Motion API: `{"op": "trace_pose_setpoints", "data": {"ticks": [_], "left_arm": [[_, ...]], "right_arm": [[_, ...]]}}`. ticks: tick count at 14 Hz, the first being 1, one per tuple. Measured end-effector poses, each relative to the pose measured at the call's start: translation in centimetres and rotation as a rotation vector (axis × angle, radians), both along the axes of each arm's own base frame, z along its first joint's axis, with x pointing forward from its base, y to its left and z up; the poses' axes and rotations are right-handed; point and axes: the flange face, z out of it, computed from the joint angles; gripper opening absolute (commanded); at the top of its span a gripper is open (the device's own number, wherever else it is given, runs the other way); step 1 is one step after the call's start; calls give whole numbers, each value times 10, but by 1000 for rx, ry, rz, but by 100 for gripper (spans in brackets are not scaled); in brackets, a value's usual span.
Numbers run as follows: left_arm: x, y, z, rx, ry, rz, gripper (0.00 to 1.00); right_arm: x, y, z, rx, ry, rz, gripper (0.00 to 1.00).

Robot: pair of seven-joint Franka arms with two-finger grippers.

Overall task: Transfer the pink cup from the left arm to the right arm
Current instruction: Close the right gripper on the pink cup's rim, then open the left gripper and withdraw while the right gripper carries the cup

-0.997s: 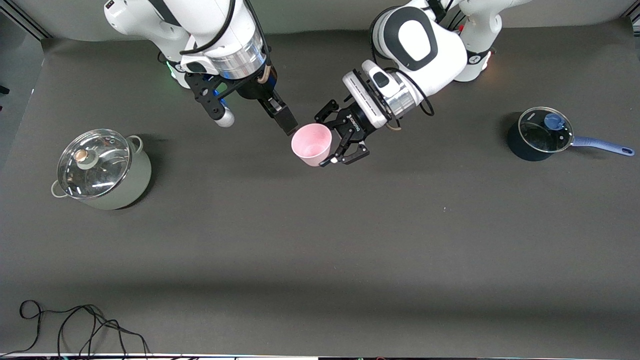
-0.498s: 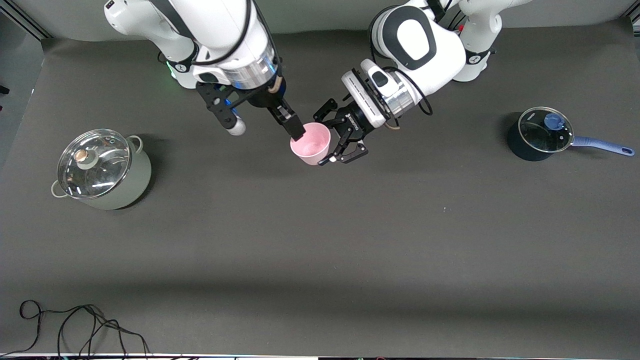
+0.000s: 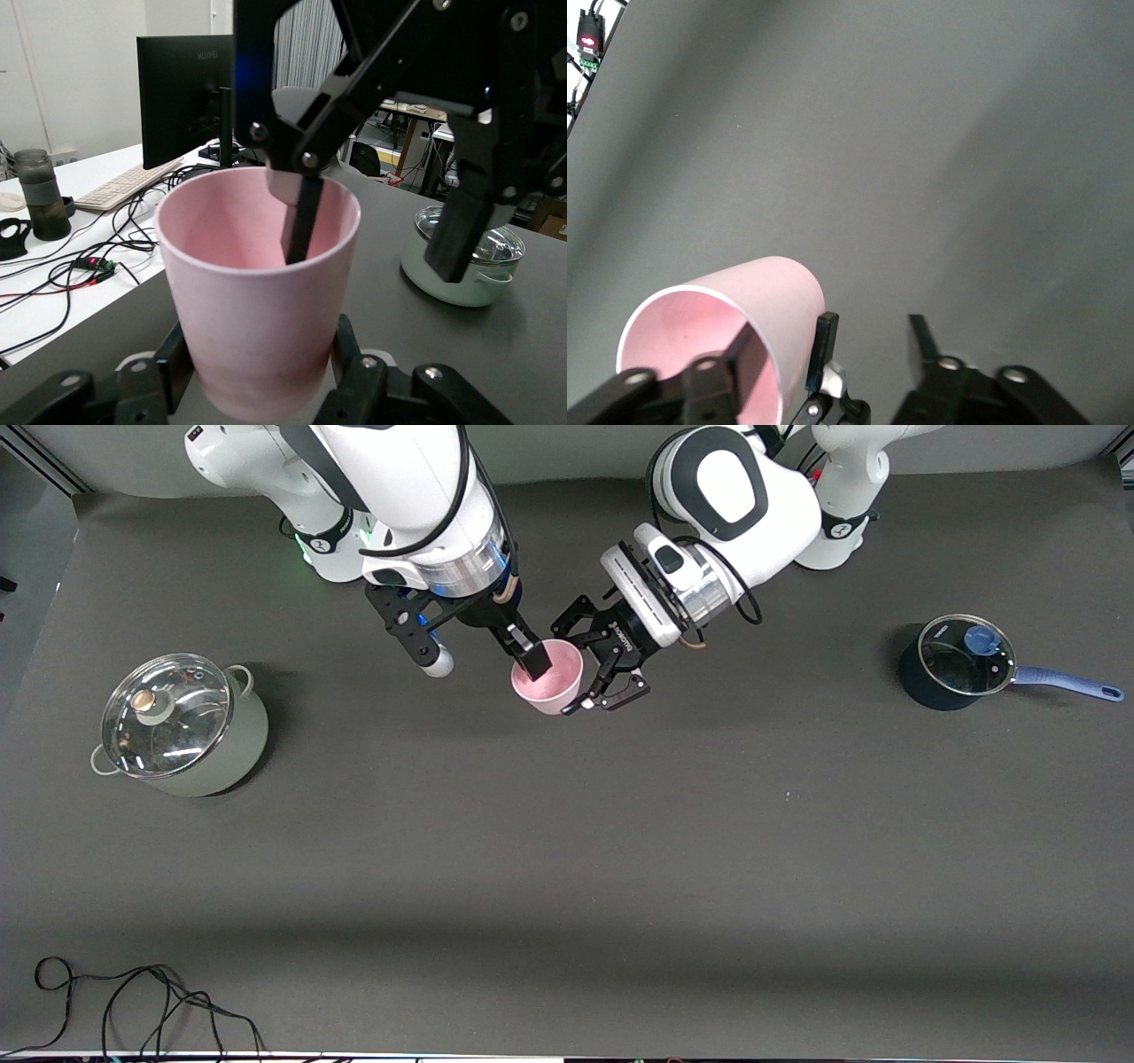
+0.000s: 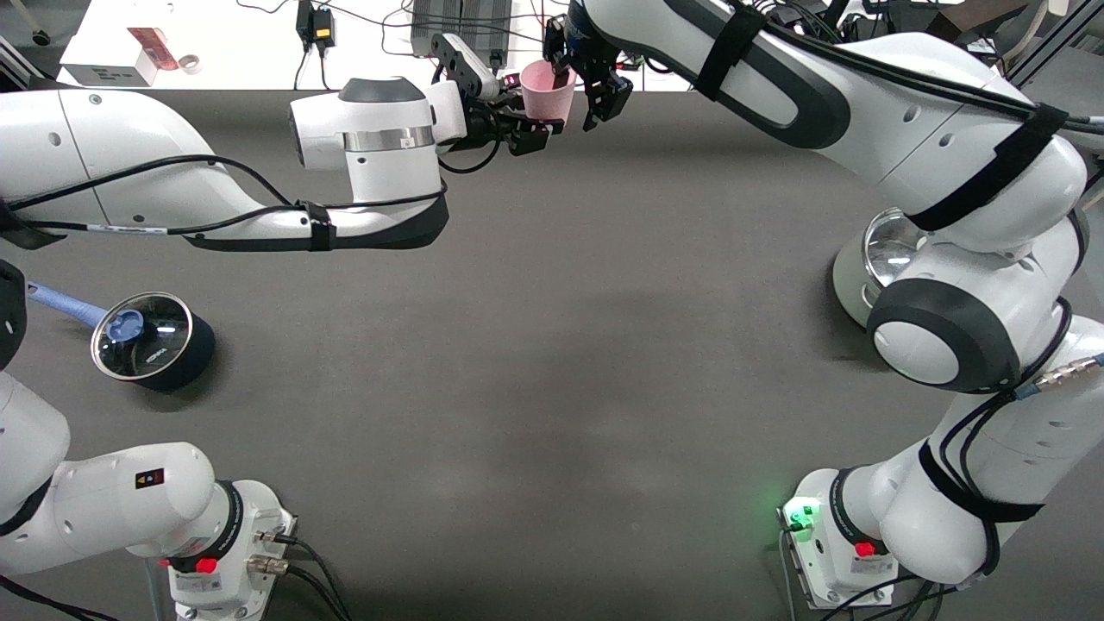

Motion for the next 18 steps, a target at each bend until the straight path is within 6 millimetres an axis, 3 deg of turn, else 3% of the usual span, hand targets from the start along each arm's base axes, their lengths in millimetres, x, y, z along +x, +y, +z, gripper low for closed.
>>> {"op": "trace_pose_setpoints", "data": {"ticks": [8,9,10,13,15,18], "left_arm": [[-5,-6,0,6,-11,-17,13],[-5,-6,0,6,-11,-17,23],[-5,-6,1,6,-12,-17,46],[-4,-6,1,4,-12,-17,85],[-2,-5,3,-5,-2,-7,99],[2,1,0,-9,21,17,99]], "right_arm": [[3,-1,3,10,-15,-3,0],[3,-1,3,10,-15,-3,0],[4,-1,3,10,-16,0,0],[4,-2,4,11,-27,71,0],[10,-9,4,8,-32,95,0],[36,-43,4,-6,-53,137,0]]}}
